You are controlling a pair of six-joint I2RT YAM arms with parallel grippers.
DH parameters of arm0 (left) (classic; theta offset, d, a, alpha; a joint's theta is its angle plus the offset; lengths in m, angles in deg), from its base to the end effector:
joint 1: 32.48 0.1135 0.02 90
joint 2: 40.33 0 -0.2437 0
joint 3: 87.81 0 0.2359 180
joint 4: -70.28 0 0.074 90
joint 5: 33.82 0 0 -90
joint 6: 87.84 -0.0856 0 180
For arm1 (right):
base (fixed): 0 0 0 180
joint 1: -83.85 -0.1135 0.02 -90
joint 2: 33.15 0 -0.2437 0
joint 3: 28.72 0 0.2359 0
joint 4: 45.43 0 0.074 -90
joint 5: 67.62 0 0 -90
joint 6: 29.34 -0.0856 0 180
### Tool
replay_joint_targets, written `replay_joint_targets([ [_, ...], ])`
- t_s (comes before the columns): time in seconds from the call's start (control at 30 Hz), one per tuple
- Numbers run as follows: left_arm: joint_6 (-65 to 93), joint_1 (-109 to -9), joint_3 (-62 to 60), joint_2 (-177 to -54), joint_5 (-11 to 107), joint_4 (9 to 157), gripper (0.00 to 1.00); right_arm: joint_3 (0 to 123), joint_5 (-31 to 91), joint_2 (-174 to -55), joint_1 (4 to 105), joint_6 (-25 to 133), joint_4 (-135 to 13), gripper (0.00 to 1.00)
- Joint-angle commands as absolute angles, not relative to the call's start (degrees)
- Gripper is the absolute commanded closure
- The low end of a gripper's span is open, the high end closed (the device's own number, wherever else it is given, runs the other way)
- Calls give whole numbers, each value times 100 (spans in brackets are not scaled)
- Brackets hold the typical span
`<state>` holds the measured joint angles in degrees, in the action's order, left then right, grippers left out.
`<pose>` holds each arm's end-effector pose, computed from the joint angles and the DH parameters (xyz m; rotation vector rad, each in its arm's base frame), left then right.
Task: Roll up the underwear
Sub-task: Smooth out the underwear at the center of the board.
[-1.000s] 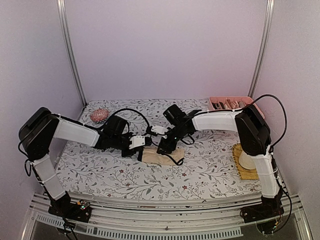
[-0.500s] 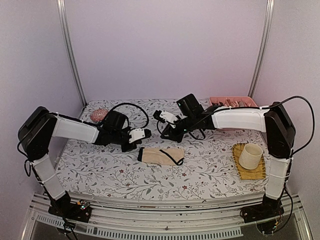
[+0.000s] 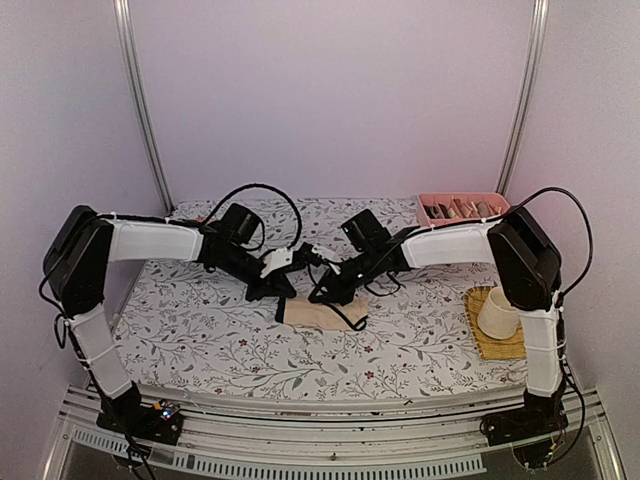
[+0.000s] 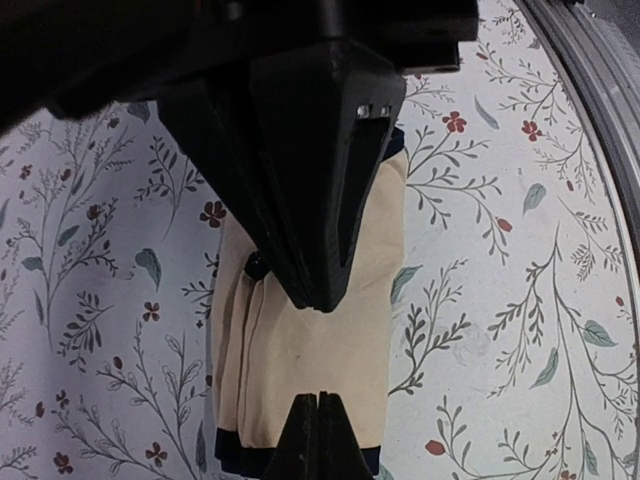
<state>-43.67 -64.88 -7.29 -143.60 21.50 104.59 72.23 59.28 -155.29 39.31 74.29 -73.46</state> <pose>0.2880 -0.2405 0.1383 1.7051 1.7419 -0.6687 0.2937 0.3611 0.1267 -1.4470 1.9805 1.0238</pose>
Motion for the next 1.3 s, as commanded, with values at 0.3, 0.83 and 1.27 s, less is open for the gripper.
replay_joint_targets([
  [0.3, -3847, -6369, -232, -15244, 2323, 11025, 100, 7611, 6242, -16178, 4101, 7106, -7503, 96],
  [0.83, -3537, -6309, -141, -15687, 3032, 10906, 100, 7575, 5387, -16329, 4321, 6486, -7180, 96],
  [1.27, -3272, -6188, 30, -15245, 2863, 10875, 86, 7233, 4908, -15626, 4323, 6557, -6991, 96],
])
